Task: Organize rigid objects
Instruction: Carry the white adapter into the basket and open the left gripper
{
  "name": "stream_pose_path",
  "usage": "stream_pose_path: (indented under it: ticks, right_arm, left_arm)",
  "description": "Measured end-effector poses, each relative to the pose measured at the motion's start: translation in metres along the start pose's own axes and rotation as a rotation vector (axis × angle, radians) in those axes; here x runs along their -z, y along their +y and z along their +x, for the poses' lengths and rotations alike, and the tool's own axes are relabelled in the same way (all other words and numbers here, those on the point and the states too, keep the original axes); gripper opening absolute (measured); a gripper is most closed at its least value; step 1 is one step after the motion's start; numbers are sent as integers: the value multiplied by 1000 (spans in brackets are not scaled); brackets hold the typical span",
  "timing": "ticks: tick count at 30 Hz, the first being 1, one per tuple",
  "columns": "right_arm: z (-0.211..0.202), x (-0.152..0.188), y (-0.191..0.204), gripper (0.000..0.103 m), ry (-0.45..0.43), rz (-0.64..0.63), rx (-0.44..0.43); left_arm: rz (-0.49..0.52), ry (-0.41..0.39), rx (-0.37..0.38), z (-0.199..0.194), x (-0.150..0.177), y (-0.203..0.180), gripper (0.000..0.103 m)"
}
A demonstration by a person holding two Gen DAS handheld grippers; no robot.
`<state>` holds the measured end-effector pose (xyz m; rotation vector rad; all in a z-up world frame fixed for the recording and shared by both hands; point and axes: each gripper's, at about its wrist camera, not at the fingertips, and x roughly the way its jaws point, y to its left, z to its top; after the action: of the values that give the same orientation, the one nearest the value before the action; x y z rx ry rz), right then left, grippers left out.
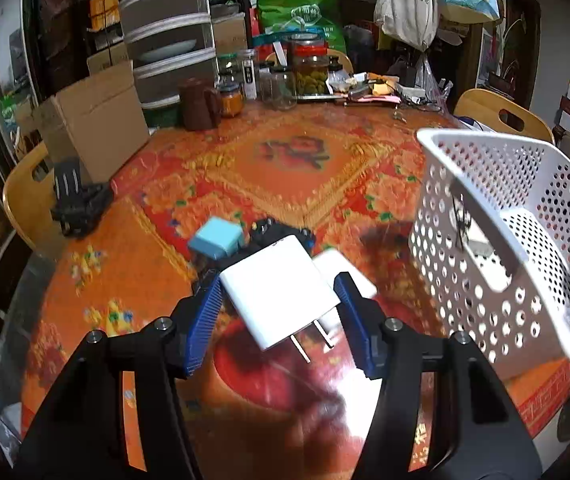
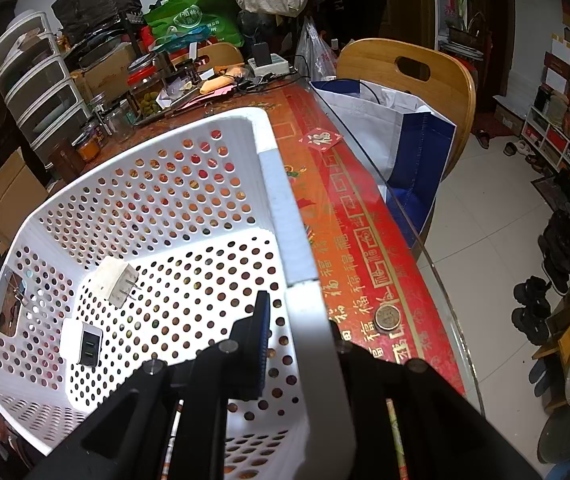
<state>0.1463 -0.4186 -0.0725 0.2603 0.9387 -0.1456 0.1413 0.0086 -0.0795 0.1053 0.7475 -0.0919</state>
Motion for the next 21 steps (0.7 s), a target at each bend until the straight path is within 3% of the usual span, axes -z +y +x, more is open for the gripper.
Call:
stream_pose_path:
  ticks: [10, 21]
  right_arm:
    - [0, 0, 0, 14, 1, -1, -1]
    - [0, 0, 0, 14, 0, -1, -1]
  left_arm:
    - [86, -86, -61, -15, -42, -18, 55]
    - [177, -122, -99, -16, -74, -50, 55]
